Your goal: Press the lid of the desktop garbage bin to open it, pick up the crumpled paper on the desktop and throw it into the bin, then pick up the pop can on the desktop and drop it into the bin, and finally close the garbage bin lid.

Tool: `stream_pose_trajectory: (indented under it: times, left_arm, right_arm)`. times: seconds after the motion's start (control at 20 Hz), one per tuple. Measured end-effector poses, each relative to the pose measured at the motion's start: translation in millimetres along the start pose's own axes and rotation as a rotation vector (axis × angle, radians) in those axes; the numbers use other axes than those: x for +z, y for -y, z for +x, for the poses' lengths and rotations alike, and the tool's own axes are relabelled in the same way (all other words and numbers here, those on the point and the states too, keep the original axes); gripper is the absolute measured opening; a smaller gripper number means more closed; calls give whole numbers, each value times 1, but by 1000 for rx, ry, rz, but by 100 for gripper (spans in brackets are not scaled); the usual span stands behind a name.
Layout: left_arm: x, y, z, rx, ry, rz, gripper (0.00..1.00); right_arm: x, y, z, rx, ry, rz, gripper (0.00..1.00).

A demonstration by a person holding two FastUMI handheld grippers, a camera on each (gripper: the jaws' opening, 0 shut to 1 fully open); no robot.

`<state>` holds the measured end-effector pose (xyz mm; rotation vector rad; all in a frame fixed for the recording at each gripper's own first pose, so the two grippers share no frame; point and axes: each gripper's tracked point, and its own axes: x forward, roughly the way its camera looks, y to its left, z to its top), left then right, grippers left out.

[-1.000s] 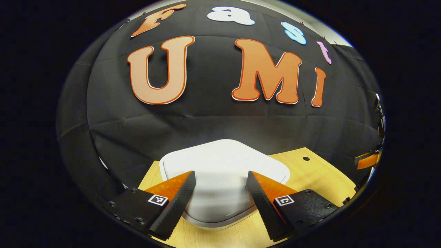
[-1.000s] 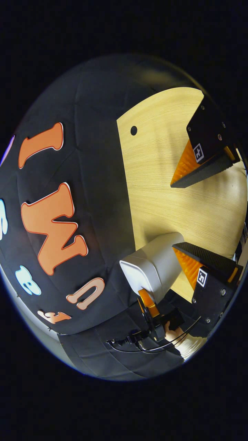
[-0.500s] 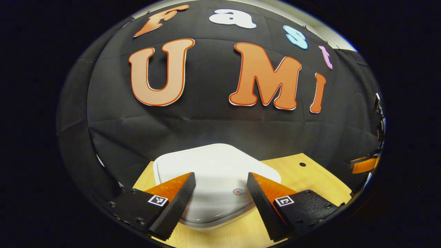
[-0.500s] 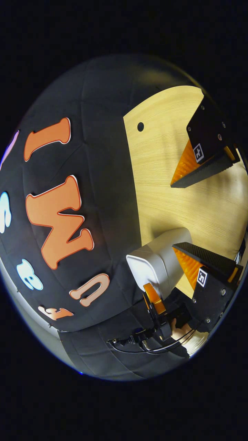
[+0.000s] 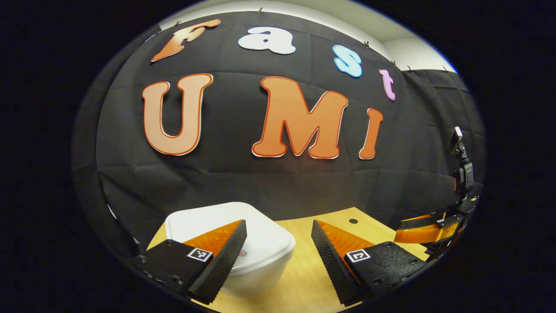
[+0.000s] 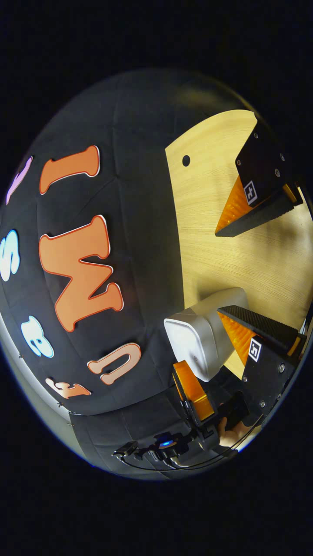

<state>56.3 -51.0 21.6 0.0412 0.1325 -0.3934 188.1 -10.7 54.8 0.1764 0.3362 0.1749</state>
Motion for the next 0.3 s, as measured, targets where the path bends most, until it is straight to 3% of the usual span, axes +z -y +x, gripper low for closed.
stream_pose_trajectory:
  times: [0.3]
  left_arm:
    - [-15, 29, -13, -35, 1, -45, 96]
  right_arm:
    - [3, 11, -9, -72, 64, -53, 95]
